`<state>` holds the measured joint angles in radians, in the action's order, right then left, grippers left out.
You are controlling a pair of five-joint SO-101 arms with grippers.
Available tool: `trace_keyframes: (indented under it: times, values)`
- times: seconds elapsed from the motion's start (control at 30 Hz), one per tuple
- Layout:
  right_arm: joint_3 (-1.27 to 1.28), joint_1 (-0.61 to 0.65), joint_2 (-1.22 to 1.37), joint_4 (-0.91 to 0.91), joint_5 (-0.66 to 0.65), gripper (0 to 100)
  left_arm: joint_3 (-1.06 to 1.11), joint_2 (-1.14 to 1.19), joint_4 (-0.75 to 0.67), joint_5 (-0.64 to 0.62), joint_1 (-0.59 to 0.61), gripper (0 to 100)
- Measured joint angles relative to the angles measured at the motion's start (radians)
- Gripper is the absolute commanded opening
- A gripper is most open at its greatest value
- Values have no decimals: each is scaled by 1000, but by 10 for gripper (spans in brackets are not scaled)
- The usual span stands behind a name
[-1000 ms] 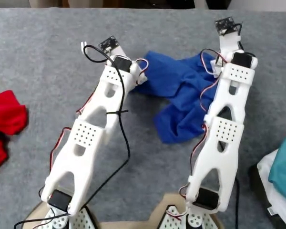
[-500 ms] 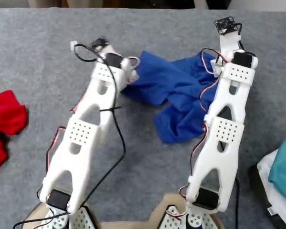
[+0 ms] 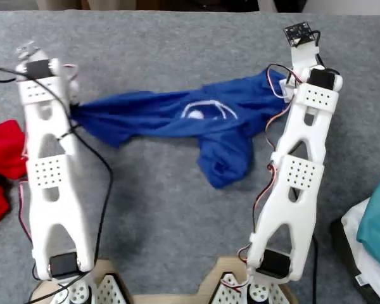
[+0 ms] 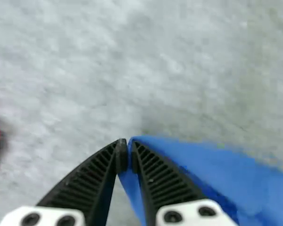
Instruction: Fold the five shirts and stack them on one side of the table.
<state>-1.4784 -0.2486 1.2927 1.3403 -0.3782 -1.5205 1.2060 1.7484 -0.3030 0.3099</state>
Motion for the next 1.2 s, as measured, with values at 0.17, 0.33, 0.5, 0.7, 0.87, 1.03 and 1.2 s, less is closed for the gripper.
trace_keyframes:
  times: [0.17, 0.33, 0.5, 0.7, 0.87, 1.03, 1.2]
  values:
    - [-87, 25, 0, 83, 0, 188, -21, 0, 0, 34, 61, 22]
    - [-133, 25, -18, 170, -6, 221, -101, -2, 0, 9, 51, 188]
    - [-133, 89, -140, 244, -6, 224, -104, -100, 0, -81, 41, 264]
    - [-26, 322, -256, 229, -81, 224, -104, -163, 0, -112, 37, 264]
    - [261, 522, -256, 71, -106, 224, -104, -163, 0, -169, 103, 264]
    - [480, 609, -256, -28, -106, 219, -75, -83, -41, -288, 118, 264]
    - [511, 588, -241, -66, -106, 19, -75, -41, -41, -316, 69, 264]
